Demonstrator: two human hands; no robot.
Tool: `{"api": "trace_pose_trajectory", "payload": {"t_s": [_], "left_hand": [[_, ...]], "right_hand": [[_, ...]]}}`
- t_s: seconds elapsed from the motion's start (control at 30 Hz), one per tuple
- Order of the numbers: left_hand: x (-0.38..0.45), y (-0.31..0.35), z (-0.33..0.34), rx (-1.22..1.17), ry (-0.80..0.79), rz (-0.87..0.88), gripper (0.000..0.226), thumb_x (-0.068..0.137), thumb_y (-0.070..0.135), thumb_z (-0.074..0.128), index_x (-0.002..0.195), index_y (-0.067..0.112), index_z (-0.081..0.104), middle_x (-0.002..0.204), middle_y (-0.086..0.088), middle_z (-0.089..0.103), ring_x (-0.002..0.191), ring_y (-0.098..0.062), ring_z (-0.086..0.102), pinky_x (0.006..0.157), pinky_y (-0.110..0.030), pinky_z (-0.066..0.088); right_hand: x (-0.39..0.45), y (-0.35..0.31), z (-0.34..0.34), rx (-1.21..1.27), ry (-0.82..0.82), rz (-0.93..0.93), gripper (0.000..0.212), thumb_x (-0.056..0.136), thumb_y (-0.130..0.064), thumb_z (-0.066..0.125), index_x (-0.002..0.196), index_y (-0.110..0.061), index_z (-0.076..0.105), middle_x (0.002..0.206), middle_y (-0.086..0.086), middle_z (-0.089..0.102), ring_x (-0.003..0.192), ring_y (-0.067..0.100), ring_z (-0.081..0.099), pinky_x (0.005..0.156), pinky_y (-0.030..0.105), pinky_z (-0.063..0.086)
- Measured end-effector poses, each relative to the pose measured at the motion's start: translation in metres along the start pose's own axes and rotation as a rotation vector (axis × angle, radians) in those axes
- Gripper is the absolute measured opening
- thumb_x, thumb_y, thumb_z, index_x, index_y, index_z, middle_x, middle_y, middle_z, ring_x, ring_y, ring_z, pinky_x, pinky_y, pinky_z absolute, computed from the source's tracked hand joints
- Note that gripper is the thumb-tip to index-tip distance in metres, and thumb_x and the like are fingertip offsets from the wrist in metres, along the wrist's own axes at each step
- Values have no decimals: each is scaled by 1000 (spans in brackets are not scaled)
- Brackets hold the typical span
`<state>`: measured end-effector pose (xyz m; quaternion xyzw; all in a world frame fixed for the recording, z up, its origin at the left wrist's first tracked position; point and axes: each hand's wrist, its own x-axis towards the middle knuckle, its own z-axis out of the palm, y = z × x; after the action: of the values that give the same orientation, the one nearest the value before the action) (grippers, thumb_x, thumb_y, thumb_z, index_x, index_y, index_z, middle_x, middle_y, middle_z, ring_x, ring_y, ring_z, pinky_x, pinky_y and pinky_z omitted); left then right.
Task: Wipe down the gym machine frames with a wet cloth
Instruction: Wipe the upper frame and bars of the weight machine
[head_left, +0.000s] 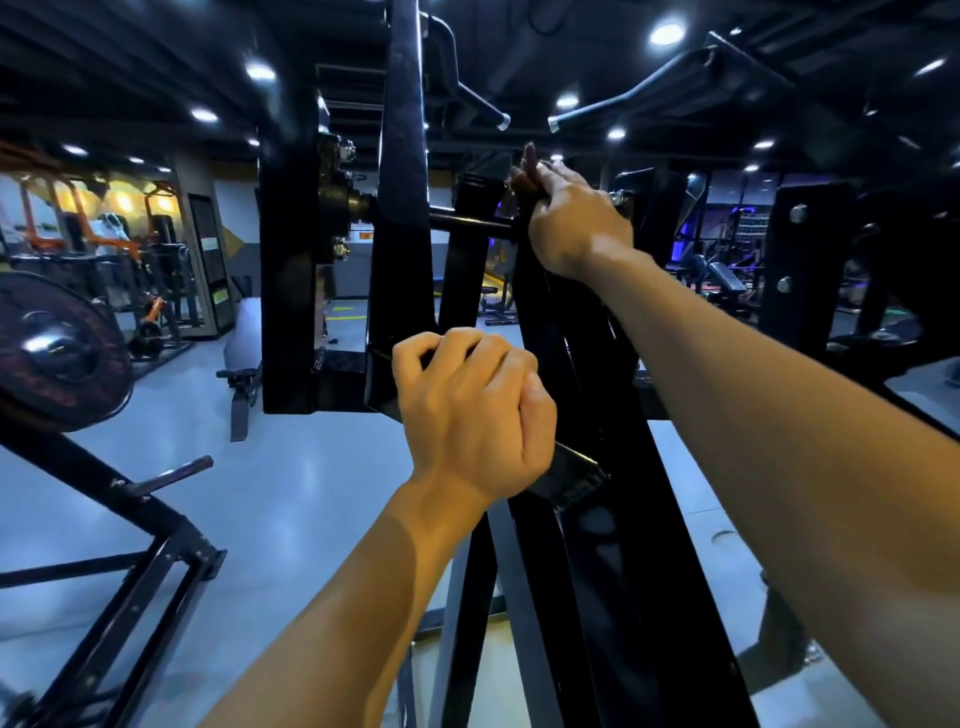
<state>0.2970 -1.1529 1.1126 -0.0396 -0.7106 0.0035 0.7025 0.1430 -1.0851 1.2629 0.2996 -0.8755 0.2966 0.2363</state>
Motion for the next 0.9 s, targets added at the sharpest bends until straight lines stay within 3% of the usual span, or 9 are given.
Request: {"api": "trace_pose_trajectory", "payload": {"t_s": [0.23, 0.47, 0.57, 0.63, 0.7, 0.77, 0.83, 0.9], "left_hand": [[1, 2, -4, 45, -93, -17, 35, 92, 22, 43, 74, 17, 72, 77, 5, 69, 83, -19, 63, 86, -44, 38], [10, 16, -26, 136, -364, -81, 38, 98, 26, 37, 86, 17, 72, 88, 3, 70, 95, -21, 58, 95, -44, 35], [12, 19, -31, 82, -386, -130, 34, 98, 28, 41, 87, 18, 72, 91, 5, 70, 99, -20, 57, 98, -42, 34], [11, 21, -37, -12, -413, -162, 31, 96, 26, 43, 92, 18, 73, 97, 4, 68, 106, -20, 58, 104, -41, 32], [11, 26, -46, -147, -415, -222, 31, 94, 19, 44, 104, 14, 74, 110, 0, 66, 116, -23, 56, 108, -38, 36], [13, 31, -56, -259, -381, -296, 31, 94, 12, 45, 109, 12, 72, 115, -1, 64, 118, -22, 54, 100, -30, 43], [18, 36, -66, -341, -360, -352, 25, 96, 9, 48, 108, 12, 70, 103, 3, 66, 103, -16, 58, 88, -25, 46], [25, 41, -74, -421, -399, -414, 20, 97, 8, 52, 103, 14, 69, 81, 9, 63, 75, -5, 57, 72, -24, 47]], "right_hand": [[-105, 24, 3, -20, 28, -73, 59, 106, -32, 39, 163, -38, 25, 170, -18, 18, 141, 36, 39, 112, 49, 40], [-227, 33, -8, -121, 9, -130, 68, 105, -24, 50, 165, -32, 20, 172, -14, 12, 120, 31, 47, 94, 43, 51], [-260, 33, -14, -227, -44, -127, 74, 104, -19, 52, 166, -35, 14, 172, -19, 6, 115, 26, 43, 82, 35, 49], [-272, 38, -20, -198, -50, -146, 70, 105, -16, 51, 164, -36, 21, 171, -21, 13, 119, 25, 46, 83, 35, 53], [-277, 42, -33, 44, -66, -109, 56, 106, -12, 48, 157, -36, 42, 161, -18, 40, 123, 17, 53, 89, 27, 53], [-280, 42, -50, 535, -88, 95, 42, 108, -11, 45, 135, -36, 64, 125, -8, 71, 97, 7, 65, 75, 13, 49], [-285, 37, -67, 950, -126, 339, 35, 110, -14, 44, 121, -32, 71, 106, 4, 76, 82, 12, 67, 66, 18, 50], [-287, 41, -75, 1194, -165, 442, 32, 110, -16, 44, 121, -28, 72, 119, 18, 73, 94, 24, 67, 80, 33, 53]]}}
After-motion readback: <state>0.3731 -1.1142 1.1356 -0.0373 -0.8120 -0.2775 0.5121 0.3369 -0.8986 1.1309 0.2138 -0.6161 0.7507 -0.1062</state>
